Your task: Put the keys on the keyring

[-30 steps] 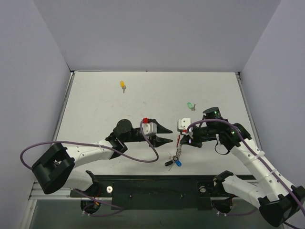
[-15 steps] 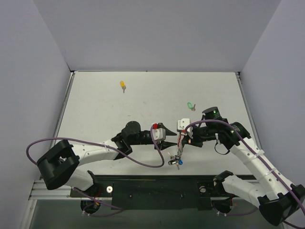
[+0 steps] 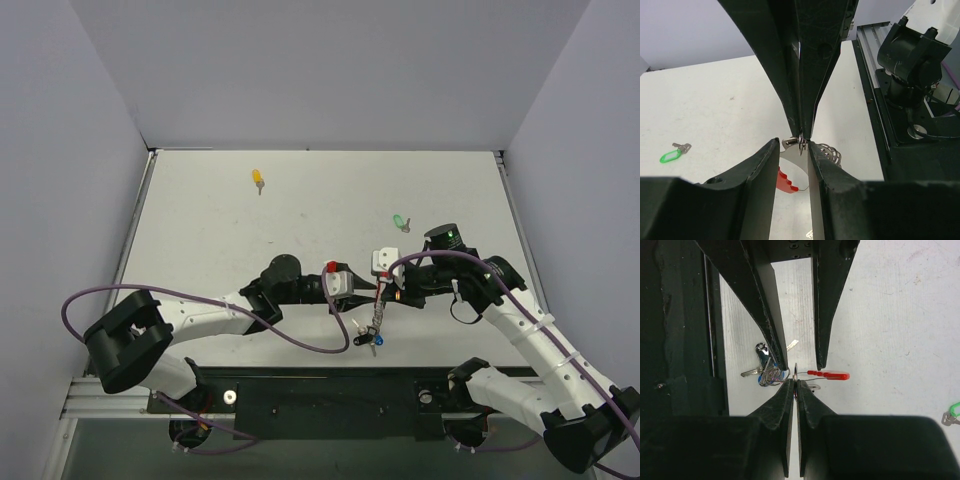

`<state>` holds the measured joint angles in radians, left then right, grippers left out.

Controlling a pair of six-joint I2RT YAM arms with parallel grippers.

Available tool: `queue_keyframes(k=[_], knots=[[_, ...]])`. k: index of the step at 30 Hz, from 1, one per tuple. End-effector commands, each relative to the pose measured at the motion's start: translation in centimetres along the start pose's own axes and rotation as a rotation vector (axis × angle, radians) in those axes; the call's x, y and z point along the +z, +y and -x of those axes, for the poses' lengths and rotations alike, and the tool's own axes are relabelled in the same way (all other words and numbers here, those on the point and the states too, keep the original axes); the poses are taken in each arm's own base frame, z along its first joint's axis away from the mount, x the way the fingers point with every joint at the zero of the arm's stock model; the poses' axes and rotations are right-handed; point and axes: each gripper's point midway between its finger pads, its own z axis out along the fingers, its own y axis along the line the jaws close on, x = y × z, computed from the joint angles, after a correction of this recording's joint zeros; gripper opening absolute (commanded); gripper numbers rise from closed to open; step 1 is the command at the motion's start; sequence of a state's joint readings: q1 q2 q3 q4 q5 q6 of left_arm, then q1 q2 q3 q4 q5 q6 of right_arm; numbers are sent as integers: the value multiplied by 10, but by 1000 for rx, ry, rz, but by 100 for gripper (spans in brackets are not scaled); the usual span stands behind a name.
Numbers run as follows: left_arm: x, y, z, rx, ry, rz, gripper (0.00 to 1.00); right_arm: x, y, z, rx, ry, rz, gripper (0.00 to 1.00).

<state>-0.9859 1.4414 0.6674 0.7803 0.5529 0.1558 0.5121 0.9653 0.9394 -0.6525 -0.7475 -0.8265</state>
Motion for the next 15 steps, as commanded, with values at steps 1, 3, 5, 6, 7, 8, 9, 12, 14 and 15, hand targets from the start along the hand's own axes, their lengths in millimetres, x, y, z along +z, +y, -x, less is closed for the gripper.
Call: queue_keyframes(k=[1, 3, 5, 6, 7, 8, 9, 12, 14, 15], knots=[[9, 9, 26, 62, -58, 12, 38, -1, -4, 13, -14, -36, -3, 0], [10, 9, 26, 64, -58, 7, 38, -1, -3, 14, -13, -37, -3, 0], [11, 8, 25, 59, -54, 0, 34, -1, -5, 15, -14, -39, -9, 0], [12, 6, 25, 59, -52, -8, 34, -1, -5, 14, -12, -37, -7, 0], [12, 5, 25, 60, -52, -11, 33, -1, -5, 14, -12, -36, -8, 0], [12, 5, 23, 56, -45, -14, 32, -1, -5, 14, -14, -37, -8, 0], [12, 5, 22, 58, -44, -15, 32, -1, -5, 14, -14, -38, -10, 0], [13, 3, 21, 55, -39, -26, 31, -1, -5, 14, -12, -37, -9, 0], [15, 2, 20, 53, -31, -35, 31, -1, -5, 15, -14, -38, -10, 0], [15, 1, 17, 52, -22, -39, 30, -1, -5, 14, -13, -37, -11, 0]])
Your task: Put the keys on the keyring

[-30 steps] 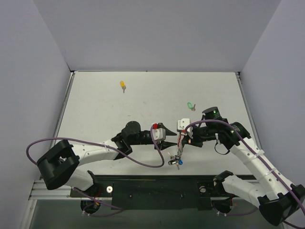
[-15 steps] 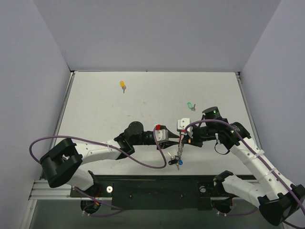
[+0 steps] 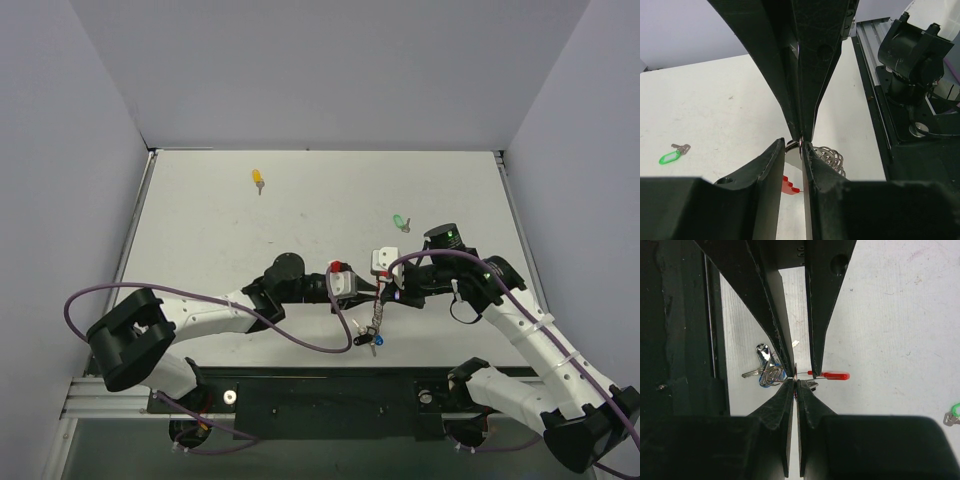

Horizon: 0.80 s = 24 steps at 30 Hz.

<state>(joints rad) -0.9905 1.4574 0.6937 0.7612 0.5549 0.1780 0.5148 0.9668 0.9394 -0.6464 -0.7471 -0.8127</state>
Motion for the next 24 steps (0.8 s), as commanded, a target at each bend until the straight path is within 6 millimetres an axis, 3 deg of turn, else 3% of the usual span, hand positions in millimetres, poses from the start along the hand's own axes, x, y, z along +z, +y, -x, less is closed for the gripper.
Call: queue_keyframes(k=[1, 16, 20, 24], knots=[[10, 0, 18, 37, -29, -36, 29, -1, -5, 14, -24, -35, -9, 0], [14, -7, 9, 37, 17, -94, 14, -3, -5, 13, -21, -36, -13, 0], [16, -8, 6, 32, 41, -113, 0, -3, -5, 13, -21, -36, -13, 0], [16, -6, 4, 1, 52, -90, 0, -3, -5, 13, -18, -36, -18, 0]])
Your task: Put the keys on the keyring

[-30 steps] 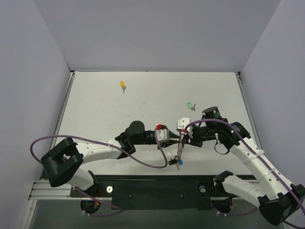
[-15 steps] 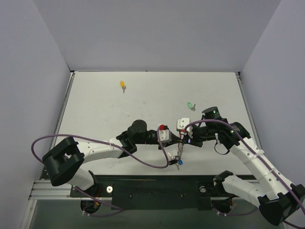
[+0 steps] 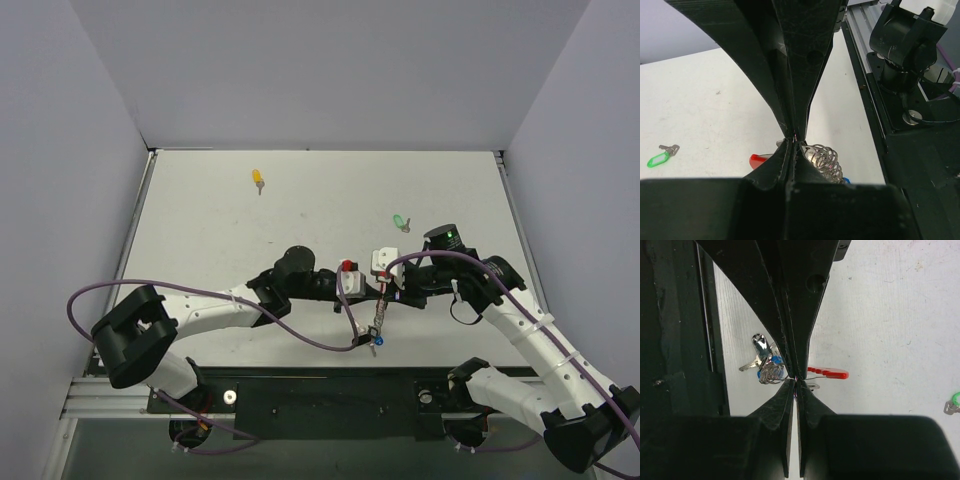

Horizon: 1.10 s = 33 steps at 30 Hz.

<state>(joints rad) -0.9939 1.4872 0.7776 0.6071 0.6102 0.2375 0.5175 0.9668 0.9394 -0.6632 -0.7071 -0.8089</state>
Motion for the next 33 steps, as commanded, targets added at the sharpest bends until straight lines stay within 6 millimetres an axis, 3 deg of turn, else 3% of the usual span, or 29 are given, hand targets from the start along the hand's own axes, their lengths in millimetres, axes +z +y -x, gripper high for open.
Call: queue_keyframes(k=[1, 3, 4, 5, 6, 7, 8, 13, 18, 26, 28, 30, 33], knots=[[5, 1, 18, 4, -35, -8, 0, -2, -4, 21, -30, -79, -5, 0], [2, 4, 23, -3, -64, 10, 0, -2, -4, 21, -4, -83, -12, 7], [-1, 5, 22, -49, -74, 21, 0, -3, -6, 23, -2, -96, -21, 14], [-4, 10, 36, -35, -136, 35, 0, -4, -8, 24, 22, -106, -30, 19], [-10, 11, 31, -91, -142, 47, 0, -6, -8, 28, 29, -128, -30, 27], [-14, 15, 45, -73, -202, 59, 0, -8, -10, 30, 59, -145, -40, 29], [-20, 16, 41, -130, -214, 69, 0, -9, -8, 35, 62, -178, -26, 34], [-44, 22, 67, -131, -410, 97, 0, -14, 0, 46, 65, -295, 28, 42], [-62, 21, 91, -141, -562, 60, 0, -10, -8, 51, 28, -364, 21, 43], [-68, 17, 94, -139, -577, 31, 0, -23, -45, 92, 7, -564, -74, 39], [-70, 16, 95, -122, -574, 20, 0, -23, -41, 90, -12, -561, -52, 37], [-72, 15, 94, -107, -562, 15, 0, -16, -20, 75, 6, -523, 33, 36], [-72, 12, 91, -78, -534, -11, 0, -10, -8, 63, -17, -496, 70, 33]])
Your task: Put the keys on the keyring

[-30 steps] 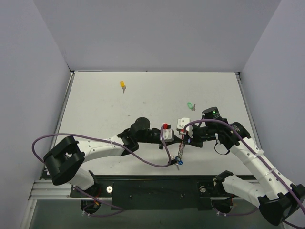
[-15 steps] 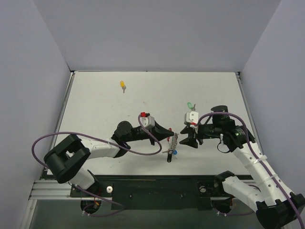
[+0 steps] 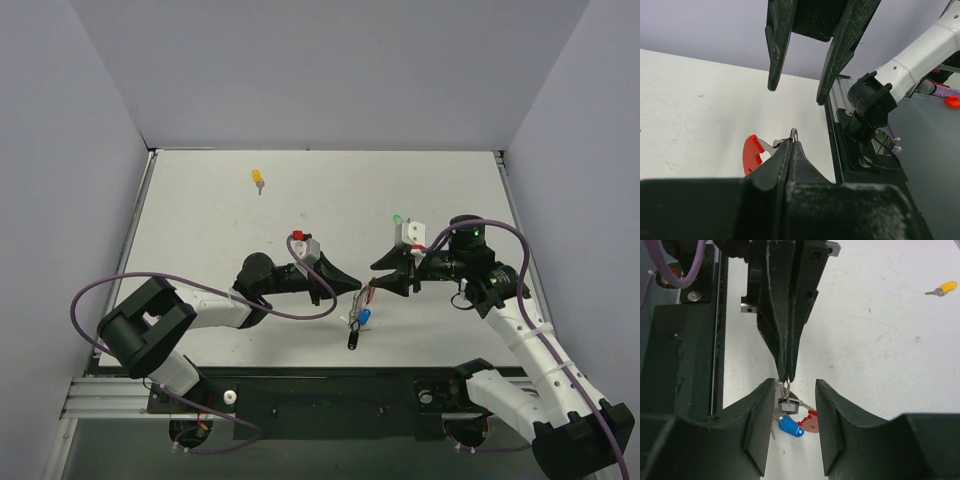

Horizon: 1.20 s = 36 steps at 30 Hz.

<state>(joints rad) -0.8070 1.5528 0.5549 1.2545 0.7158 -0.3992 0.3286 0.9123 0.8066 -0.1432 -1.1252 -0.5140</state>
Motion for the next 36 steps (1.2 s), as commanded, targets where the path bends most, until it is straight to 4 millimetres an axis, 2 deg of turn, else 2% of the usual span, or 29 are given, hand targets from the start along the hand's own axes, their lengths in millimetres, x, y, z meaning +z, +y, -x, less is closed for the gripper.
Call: queue_keyframes(k=[1, 9, 25, 36], knots=[[-5, -40, 72, 293, -225, -171, 0, -1, 25, -9, -43, -5, 117, 33], [-7, -42, 67, 344, -148, -214, 0, 3, 38, -30, -58, 49, 166, 32], [-4, -43, 64, 333, -122, -248, 0, 15, 44, -17, -58, 0, 201, 24], [-6, -39, 63, 327, -119, -237, 0, 13, 43, -15, -50, 3, 190, 10]])
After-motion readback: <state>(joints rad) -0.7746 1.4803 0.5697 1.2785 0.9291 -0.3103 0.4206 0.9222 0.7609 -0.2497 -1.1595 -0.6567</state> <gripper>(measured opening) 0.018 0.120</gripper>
